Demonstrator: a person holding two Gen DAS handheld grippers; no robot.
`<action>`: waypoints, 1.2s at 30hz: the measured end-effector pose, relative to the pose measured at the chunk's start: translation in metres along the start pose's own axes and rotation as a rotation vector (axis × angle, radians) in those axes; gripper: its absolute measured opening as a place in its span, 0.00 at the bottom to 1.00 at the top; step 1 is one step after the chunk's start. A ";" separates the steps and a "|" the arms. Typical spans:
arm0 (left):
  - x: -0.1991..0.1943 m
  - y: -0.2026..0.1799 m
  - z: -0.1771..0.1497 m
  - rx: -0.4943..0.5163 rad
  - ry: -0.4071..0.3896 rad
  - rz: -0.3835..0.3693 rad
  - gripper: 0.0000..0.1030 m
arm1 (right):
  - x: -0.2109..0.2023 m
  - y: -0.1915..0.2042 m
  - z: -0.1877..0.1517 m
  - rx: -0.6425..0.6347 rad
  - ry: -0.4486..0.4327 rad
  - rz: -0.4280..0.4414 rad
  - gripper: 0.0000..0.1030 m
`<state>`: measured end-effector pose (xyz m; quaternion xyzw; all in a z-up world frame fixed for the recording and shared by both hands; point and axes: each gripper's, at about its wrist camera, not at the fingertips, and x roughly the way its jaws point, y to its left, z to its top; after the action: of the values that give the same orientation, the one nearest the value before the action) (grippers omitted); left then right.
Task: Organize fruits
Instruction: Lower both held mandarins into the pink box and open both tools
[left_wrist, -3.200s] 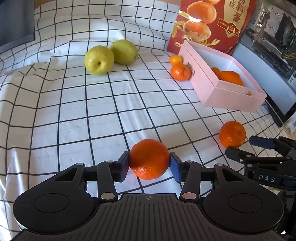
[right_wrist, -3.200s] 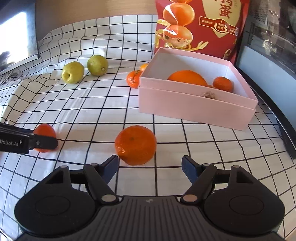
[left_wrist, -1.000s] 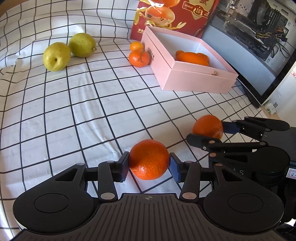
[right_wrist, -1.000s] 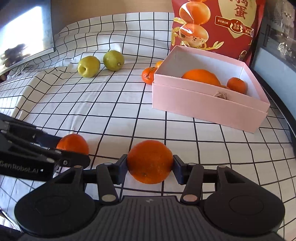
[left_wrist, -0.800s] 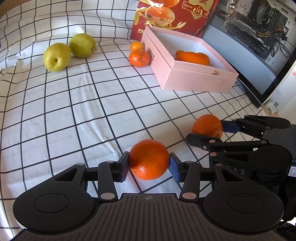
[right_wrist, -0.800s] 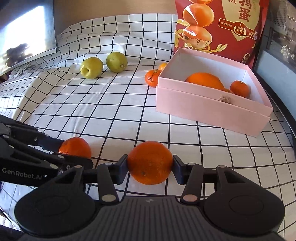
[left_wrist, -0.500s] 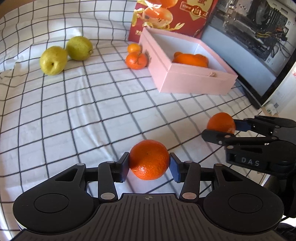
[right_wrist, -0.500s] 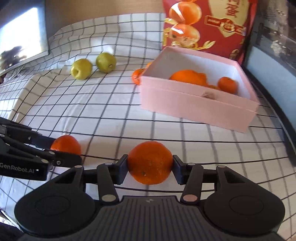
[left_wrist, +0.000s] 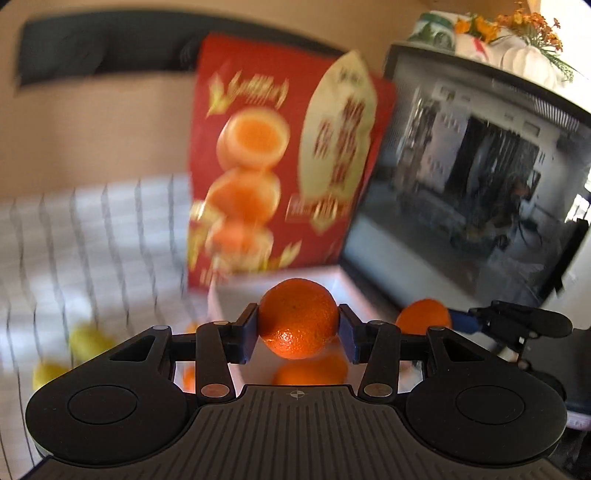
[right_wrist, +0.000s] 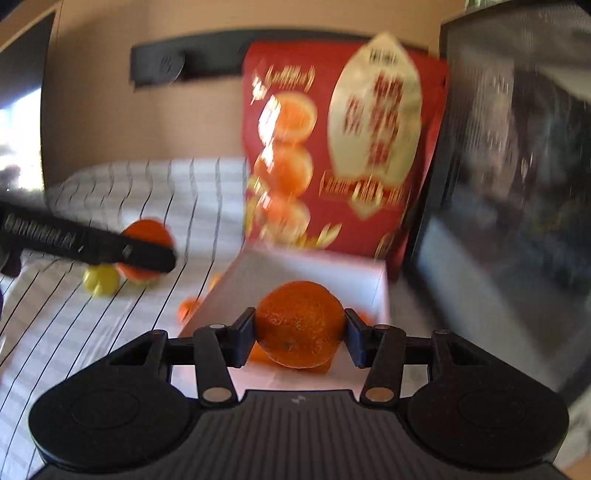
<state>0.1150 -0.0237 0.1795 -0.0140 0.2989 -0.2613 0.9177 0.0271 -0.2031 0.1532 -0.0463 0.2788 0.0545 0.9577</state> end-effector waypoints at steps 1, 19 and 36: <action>0.006 -0.005 0.011 0.025 -0.009 0.006 0.49 | 0.004 -0.008 0.011 -0.008 -0.013 -0.005 0.48; 0.115 0.004 0.031 0.012 0.130 0.074 0.48 | 0.112 -0.048 0.017 0.013 0.165 0.059 0.48; 0.006 0.108 -0.074 -0.304 0.076 0.185 0.48 | 0.113 0.012 0.036 -0.050 0.137 0.042 0.70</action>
<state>0.1286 0.0764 0.0960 -0.1151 0.3692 -0.1281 0.9132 0.1391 -0.1783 0.1219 -0.0681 0.3430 0.0782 0.9336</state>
